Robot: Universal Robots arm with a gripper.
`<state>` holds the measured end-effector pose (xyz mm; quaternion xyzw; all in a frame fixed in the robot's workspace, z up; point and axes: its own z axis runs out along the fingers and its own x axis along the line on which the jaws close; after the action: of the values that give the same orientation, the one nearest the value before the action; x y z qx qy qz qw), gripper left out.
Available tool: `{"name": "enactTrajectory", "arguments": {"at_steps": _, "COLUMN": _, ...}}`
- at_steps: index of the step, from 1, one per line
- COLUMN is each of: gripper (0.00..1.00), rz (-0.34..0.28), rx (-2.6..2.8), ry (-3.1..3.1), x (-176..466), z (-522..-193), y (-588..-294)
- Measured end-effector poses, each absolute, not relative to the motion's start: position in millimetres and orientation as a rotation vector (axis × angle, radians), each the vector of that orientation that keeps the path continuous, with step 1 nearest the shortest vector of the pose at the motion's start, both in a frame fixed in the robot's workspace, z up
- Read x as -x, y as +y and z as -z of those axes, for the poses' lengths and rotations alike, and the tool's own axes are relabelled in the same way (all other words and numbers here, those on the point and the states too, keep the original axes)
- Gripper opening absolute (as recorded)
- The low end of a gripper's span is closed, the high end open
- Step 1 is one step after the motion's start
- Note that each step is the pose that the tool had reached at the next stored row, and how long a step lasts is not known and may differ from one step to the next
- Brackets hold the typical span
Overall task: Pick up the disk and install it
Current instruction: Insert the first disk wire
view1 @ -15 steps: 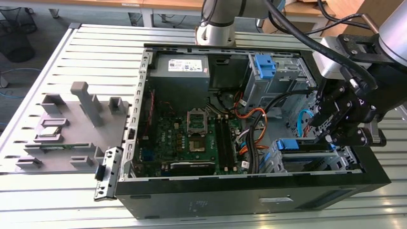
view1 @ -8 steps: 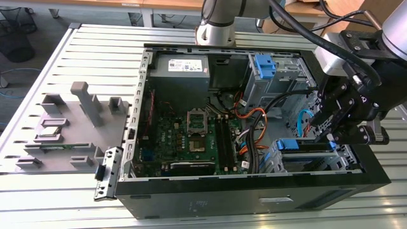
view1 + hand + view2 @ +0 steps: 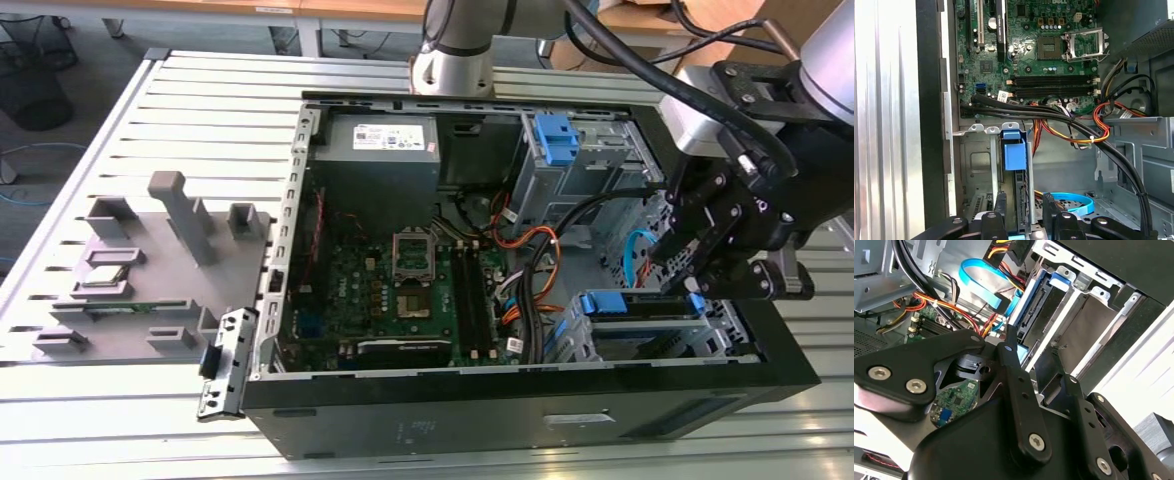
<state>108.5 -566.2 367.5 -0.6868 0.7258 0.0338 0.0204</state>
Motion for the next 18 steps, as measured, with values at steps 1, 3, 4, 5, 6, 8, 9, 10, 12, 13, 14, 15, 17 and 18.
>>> {"name": "enactTrajectory", "arguments": {"at_steps": 1, "gripper": 0.42, "rz": -0.105, "rx": 2.13, "ry": 2.251, "x": -108.5, "z": -367.5, "y": -565.8}}
{"name": "enactTrajectory", "arguments": {"at_steps": 3, "gripper": 0.42, "rz": -0.106, "rx": 2.129, "ry": 2.251, "x": -108.4, "z": -367.4, "y": -565.0}}
{"name": "enactTrajectory", "arguments": {"at_steps": 4, "gripper": 0.42, "rz": -0.107, "rx": 2.129, "ry": 2.25, "x": -108.5, "z": -367.4, "y": -564.7}}
{"name": "enactTrajectory", "arguments": {"at_steps": 5, "gripper": 0.42, "rz": -0.108, "rx": 2.128, "ry": 2.249, "x": -108.4, "z": -367.4, "y": -564.3}}
{"name": "enactTrajectory", "arguments": {"at_steps": 6, "gripper": 0.42, "rz": -0.109, "rx": 2.128, "ry": 2.249, "x": -108.4, "z": -367.4, "y": -563.7}}
{"name": "enactTrajectory", "arguments": {"at_steps": 8, "gripper": 0.42, "rz": -0.112, "rx": 2.127, "ry": 2.248, "x": -108.6, "z": -367.4, "y": -563.4}}
{"name": "enactTrajectory", "arguments": {"at_steps": 9, "gripper": 0.42, "rz": -0.115, "rx": 2.125, "ry": 2.246, "x": -108.9, "z": -367.3, "y": -563.4}}
{"name": "enactTrajectory", "arguments": {"at_steps": 10, "gripper": 0.42, "rz": -0.117, "rx": 2.124, "ry": 2.245, "x": -109.4, "z": -367.3, "y": -563.2}}
{"name": "enactTrajectory", "arguments": {"at_steps": 12, "gripper": 0.42, "rz": -0.119, "rx": 2.124, "ry": 2.244, "x": -110.5, "z": -367.3, "y": -563.0}}
{"name": "enactTrajectory", "arguments": {"at_steps": 13, "gripper": 0.42, "rz": -0.12, "rx": 2.123, "ry": 2.244, "x": -111.3, "z": -367.3, "y": -563.1}}
{"name": "enactTrajectory", "arguments": {"at_steps": 14, "gripper": 0.42, "rz": -0.121, "rx": 2.123, "ry": 2.243, "x": -112.1, "z": -367.3, "y": -563.0}}
{"name": "enactTrajectory", "arguments": {"at_steps": 15, "gripper": 0.42, "rz": -0.123, "rx": 2.122, "ry": 2.242, "x": -113.0, "z": -367.3, "y": -563.0}}
{"name": "enactTrajectory", "arguments": {"at_steps": 17, "gripper": 0.42, "rz": -0.127, "rx": 2.121, "ry": 2.24, "x": -115.3, "z": -367.3, "y": -562.9}}
{"name": "enactTrajectory", "arguments": {"at_steps": 18, "gripper": 0.42, "rz": -0.13, "rx": 2.121, "ry": 2.238, "x": -116.6, "z": -367.3, "y": -562.9}}
